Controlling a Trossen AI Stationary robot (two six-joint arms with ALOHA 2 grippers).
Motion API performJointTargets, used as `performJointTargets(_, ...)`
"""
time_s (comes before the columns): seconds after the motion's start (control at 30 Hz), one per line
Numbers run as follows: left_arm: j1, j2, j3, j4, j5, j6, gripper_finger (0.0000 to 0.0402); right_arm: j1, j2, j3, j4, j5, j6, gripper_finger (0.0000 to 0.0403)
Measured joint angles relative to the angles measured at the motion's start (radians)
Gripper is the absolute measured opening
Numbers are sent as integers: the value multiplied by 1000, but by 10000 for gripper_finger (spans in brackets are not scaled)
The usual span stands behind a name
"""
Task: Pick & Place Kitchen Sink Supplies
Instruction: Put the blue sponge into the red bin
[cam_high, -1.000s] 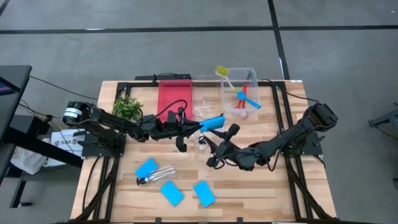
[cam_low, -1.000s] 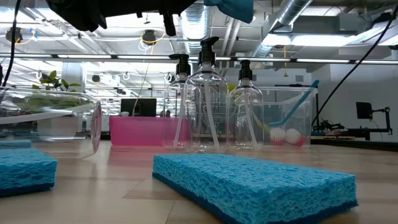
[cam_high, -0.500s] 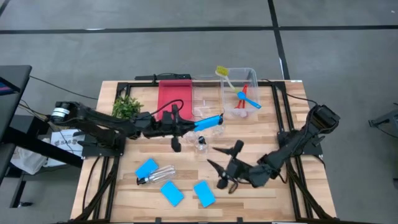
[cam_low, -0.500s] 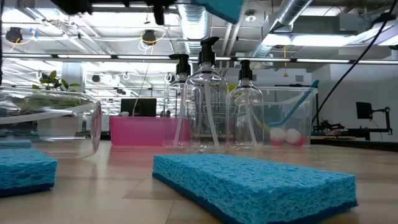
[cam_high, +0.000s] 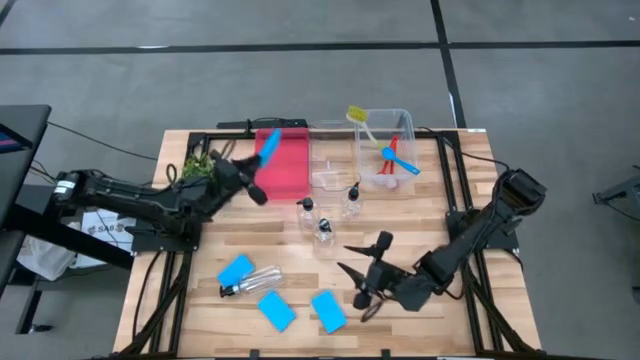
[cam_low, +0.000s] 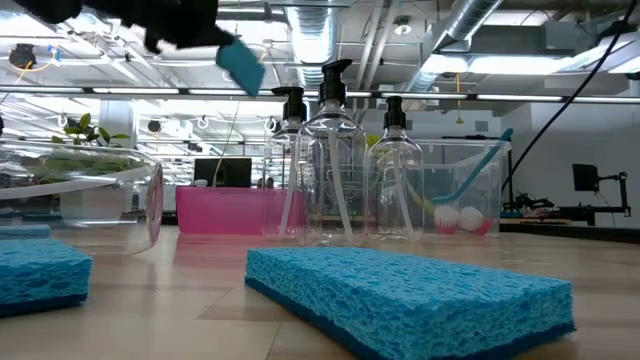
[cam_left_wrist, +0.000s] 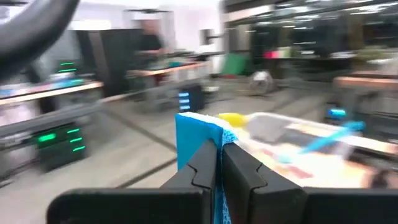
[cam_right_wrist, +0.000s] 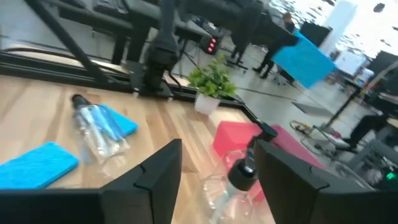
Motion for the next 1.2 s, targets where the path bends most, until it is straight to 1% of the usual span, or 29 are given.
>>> performJointTargets(0.07,39,-17,-27,3,0,-4,18,-15,0,0,-10,-1,22,188)
performJointTargets(0.17,98,-21,-54,4,41,-38,18,-40,0,0,-45,-33,73,181)
performJointTargets(0.33,206,15,-68,5,215,-126,19,-80,0,0,-107,-121,154,172)
performJointTargets(0.37,224,29,-68,2,227,-153,20,-86,0,0,-113,-133,164,171)
performJointTargets(0.47,265,81,-68,-29,231,-216,22,-94,0,0,-121,-156,177,167)
performJointTargets(0.6,315,157,-68,-31,231,-220,22,-94,0,0,-121,-163,176,163)
performJointTargets(0.77,342,239,-68,-8,234,-218,23,-92,0,0,-121,-166,176,159)
performJointTargets(0.97,387,265,-68,13,232,-213,25,-93,0,0,-121,-166,176,159)
performJointTargets(1.2,389,265,-68,18,232,-231,34,-93,0,0,-123,-166,183,159)
